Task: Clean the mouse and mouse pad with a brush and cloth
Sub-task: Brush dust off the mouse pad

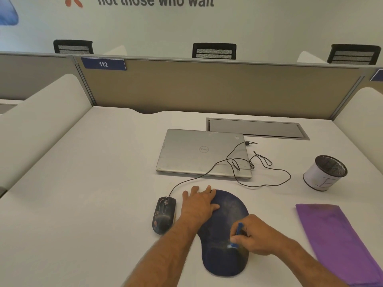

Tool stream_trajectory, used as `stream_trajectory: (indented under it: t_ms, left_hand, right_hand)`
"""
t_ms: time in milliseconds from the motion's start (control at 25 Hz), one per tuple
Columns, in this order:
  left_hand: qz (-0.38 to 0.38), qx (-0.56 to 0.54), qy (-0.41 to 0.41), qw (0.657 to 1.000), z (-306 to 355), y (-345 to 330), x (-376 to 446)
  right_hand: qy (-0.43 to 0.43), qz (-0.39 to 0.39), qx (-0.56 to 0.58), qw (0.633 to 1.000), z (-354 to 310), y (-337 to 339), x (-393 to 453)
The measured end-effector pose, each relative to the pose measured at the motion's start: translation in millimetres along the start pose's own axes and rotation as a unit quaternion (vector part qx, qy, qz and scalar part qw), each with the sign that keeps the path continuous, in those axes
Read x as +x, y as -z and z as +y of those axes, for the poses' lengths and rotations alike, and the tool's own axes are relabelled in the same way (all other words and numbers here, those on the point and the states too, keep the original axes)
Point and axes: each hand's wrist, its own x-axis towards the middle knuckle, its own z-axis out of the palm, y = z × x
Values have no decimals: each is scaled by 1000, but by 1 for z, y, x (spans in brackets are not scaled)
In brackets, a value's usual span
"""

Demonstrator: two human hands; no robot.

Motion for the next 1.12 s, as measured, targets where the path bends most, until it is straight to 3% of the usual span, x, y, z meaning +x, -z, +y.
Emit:
stream_trajectory:
  t_ms: [160, 360, 520, 680, 880, 1040, 1120]
  left_hand:
    - [2, -2, -2, 1000, -1, 0, 0]
    - [0, -5, -1, 1000, -1, -1, 1]
    - [2, -8, -2, 1000, -1, -2, 1]
    - [1, -7, -1, 1000, -1, -2, 1]
    - [1, -9, 1, 1000, 0, -2, 1]
    - [0, -11, 2, 1000, 0, -2, 0]
    - [4, -13, 2, 1000, 1, -2, 0]
  right_hand:
    - [-4, 36, 16, 999, 0, 6, 2]
    - [1, -12, 2, 1000, -1, 0, 1]
    - [-16, 34, 36, 999, 4, 3, 1]
    - [-20, -4, 6, 1000, 5, 0, -1]
    - [16, 107, 60, 992, 1, 7, -1]
    - [-2, 40, 25, 999, -4, -2, -4]
    - [-7, 73, 51, 996, 0, 1, -4]
